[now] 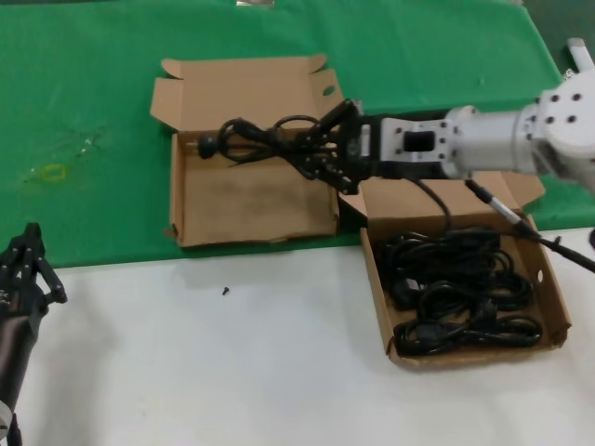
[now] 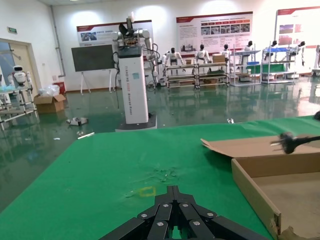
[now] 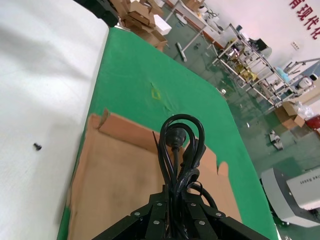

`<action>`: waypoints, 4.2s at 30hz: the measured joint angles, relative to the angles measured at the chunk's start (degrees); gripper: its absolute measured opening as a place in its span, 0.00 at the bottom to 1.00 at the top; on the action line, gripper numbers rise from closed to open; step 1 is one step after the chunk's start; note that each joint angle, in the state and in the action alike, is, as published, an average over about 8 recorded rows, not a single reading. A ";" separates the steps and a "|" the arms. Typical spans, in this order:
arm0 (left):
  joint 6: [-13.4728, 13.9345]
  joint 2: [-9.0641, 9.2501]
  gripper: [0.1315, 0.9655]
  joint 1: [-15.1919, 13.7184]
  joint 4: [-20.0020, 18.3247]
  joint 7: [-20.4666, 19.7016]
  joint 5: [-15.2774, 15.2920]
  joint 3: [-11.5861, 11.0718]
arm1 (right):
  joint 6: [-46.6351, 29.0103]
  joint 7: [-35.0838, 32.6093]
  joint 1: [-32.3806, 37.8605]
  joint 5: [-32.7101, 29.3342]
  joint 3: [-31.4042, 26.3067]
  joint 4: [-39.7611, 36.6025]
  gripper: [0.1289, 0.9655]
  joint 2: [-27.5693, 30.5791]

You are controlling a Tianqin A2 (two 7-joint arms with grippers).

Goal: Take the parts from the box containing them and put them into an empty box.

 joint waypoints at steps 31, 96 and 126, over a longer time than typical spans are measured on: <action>0.00 0.00 0.01 0.00 0.00 0.00 0.00 0.00 | 6.58 -34.31 13.55 5.98 7.02 -45.13 0.11 -17.92; 0.00 0.00 0.41 0.00 0.00 0.03 0.00 0.00 | 21.70 0.14 -17.03 6.51 11.29 2.58 1.00 -7.36; 0.00 0.00 0.96 0.00 0.00 0.01 -0.01 0.00 | 39.29 13.51 -40.54 13.33 20.15 22.31 1.00 -6.95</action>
